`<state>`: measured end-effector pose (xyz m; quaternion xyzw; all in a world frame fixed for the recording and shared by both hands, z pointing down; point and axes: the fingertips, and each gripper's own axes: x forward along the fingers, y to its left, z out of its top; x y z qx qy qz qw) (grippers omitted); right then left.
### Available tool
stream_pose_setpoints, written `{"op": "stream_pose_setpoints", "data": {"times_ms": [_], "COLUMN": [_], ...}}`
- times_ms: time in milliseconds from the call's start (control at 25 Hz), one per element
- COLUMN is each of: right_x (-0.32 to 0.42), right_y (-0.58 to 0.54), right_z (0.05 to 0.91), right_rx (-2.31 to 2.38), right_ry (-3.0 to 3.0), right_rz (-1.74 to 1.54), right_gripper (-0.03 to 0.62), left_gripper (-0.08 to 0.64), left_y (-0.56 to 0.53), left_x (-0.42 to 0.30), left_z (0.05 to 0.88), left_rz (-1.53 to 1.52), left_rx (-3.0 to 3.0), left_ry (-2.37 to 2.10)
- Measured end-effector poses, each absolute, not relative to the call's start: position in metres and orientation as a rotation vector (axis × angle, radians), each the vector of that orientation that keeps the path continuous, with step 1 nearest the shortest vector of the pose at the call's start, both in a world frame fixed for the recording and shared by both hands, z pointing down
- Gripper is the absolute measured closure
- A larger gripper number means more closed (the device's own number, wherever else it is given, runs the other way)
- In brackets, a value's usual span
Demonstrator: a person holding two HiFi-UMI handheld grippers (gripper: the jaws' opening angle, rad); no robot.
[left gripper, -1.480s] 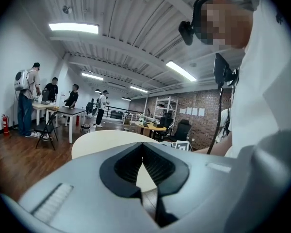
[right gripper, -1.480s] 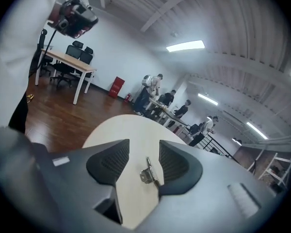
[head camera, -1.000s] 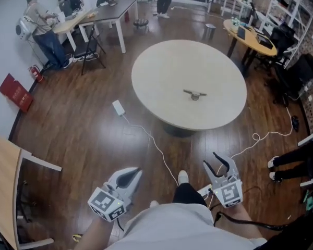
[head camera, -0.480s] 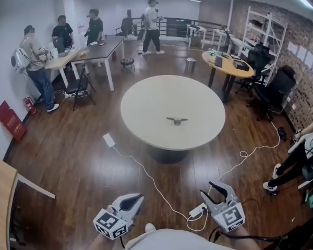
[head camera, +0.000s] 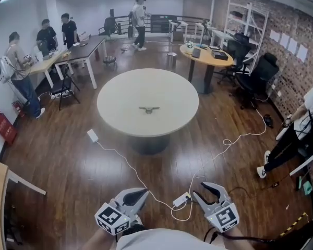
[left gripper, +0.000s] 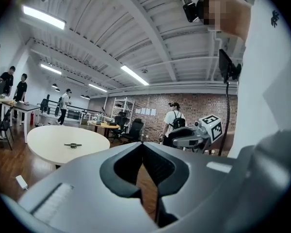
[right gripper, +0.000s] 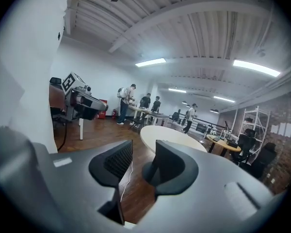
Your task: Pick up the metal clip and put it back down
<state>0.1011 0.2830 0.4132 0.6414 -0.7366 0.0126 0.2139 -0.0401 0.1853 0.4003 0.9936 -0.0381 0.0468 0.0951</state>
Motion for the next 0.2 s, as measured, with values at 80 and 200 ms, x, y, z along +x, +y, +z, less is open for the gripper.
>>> {"op": "stream_pose_setpoints", "data": {"times_ms": [80,200], "right_x": [0.102,0.101], "right_y": [0.300,0.325], "right_z": [0.418,0.429], "right_rx": [1.768,1.754], "right_ry": [-2.050,-2.074], "right_rz": [0.030,0.038], "right_gripper": [0.442,0.442], "left_gripper": [0.561,0.561], "left_y": [0.205,0.234], "left_x": [-0.038,-0.038], "left_z": [0.403,0.412], "left_rz": [0.135,0.150], "left_rx": [2.948,2.949], "left_ry": [-0.123,-0.152]}}
